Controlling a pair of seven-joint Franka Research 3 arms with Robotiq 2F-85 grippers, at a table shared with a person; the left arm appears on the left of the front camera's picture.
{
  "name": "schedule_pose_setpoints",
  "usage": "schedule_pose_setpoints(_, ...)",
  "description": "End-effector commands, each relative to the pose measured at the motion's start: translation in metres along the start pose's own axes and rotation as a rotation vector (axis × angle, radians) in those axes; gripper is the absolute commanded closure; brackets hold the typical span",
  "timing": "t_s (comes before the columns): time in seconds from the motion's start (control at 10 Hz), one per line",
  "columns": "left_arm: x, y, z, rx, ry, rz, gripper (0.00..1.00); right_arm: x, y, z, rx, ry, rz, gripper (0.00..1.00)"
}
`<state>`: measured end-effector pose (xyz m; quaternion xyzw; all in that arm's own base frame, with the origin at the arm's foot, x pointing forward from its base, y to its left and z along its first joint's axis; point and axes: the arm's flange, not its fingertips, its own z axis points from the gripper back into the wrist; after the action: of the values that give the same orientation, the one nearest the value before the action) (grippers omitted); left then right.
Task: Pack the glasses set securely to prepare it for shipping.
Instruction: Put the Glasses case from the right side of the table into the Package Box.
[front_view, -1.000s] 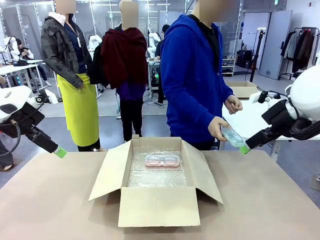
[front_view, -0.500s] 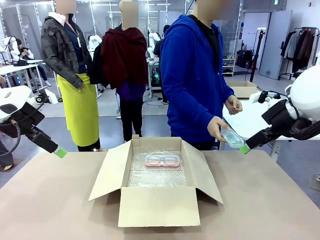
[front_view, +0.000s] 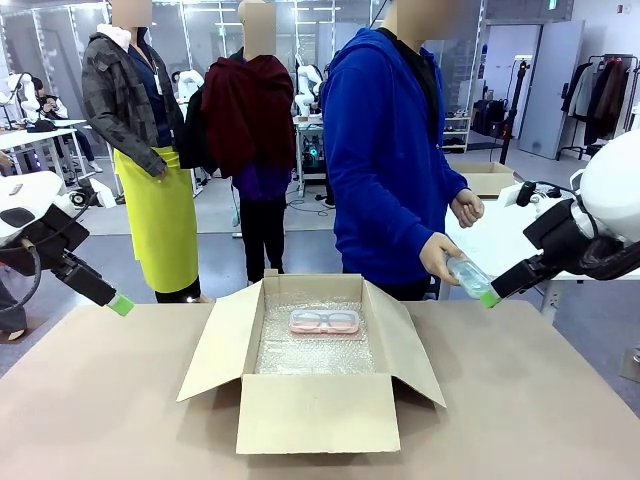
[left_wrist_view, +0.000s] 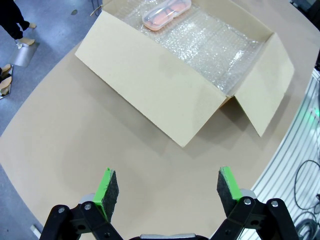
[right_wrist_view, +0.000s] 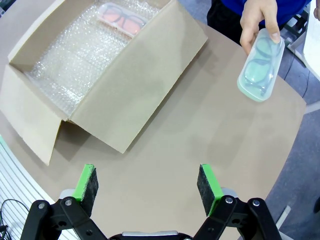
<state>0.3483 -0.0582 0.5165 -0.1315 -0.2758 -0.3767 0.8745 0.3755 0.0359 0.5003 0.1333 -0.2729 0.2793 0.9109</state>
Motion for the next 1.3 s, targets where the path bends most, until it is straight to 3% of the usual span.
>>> schedule_pose_setpoints(0.0, -0.0003, 0.0012, 0.0009, -0.009, -0.012, -0.003, 0.00, 0.0005, 0.0025, -0.0003, -0.010, -0.003, -0.009, 0.00)
schedule_pose_setpoints(1.2, -0.0003, 0.0012, 0.0009, -0.009, -0.012, -0.003, 0.00, 0.0005, 0.0025, -0.0003, -0.010, -0.003, -0.009, 0.00)
